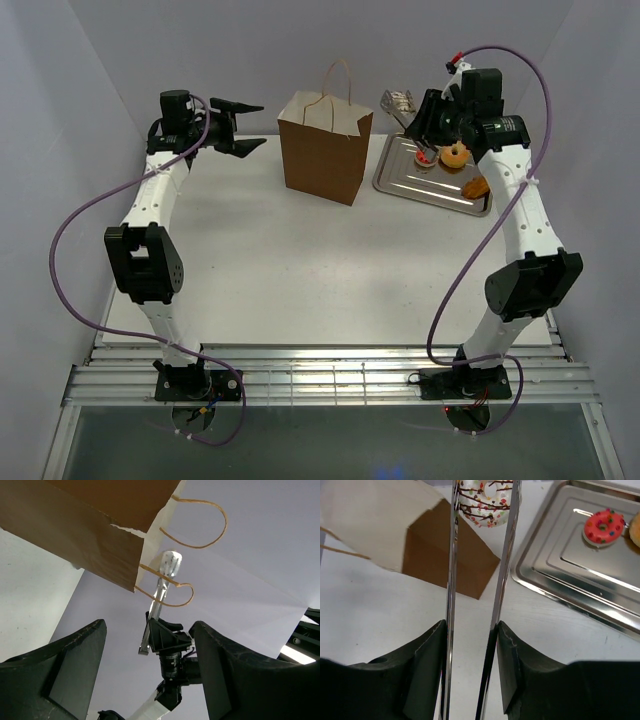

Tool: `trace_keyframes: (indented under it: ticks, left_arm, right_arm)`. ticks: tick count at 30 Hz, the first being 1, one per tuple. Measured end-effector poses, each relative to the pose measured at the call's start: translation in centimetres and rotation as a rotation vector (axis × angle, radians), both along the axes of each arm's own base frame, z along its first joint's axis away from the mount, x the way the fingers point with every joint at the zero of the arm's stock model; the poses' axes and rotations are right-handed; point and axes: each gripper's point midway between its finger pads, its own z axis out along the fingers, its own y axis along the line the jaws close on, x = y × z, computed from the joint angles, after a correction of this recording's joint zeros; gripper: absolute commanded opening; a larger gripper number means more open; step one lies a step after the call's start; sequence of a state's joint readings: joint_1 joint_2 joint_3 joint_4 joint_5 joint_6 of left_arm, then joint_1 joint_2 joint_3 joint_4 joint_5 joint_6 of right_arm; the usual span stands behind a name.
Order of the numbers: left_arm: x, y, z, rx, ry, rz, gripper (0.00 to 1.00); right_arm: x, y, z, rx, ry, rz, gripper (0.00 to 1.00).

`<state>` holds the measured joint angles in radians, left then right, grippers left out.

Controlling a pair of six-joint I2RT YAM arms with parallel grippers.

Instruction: Place the fake bread into the paper bag

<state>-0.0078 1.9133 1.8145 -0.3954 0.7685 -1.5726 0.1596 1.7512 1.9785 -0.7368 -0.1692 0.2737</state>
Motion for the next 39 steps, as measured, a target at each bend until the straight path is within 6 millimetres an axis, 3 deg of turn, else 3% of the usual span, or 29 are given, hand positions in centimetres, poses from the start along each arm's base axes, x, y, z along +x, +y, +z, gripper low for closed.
trace_keyframes:
  ticks: [5,10,24,39]
  left_arm:
    - [-0.7,0.0,1.0,0.000,-0.020,0.000,0.81]
    - [-1.6,0.0,2.5,-0.001,-0.051,-0.002,0.81]
    - [-1.9,-0.1,2.4,-0.005,-0.044,-0.005,0.81]
    - [-2.0,-0.2,2.6,-0.013,-0.044,-0.015,0.81]
  right_arm:
    - [-1.0,3.3,4.0,0.010,-0.142,0.100,0.41]
    - [-1.6,6.1,5.8,0.017,-0.219,0.177,0.41]
    - [-2.9,9.2,6.7,0.015,-0.254,0.260,0.41]
    - [-2.5,9.4,6.3,0.007,-0.250,0.260,0.51]
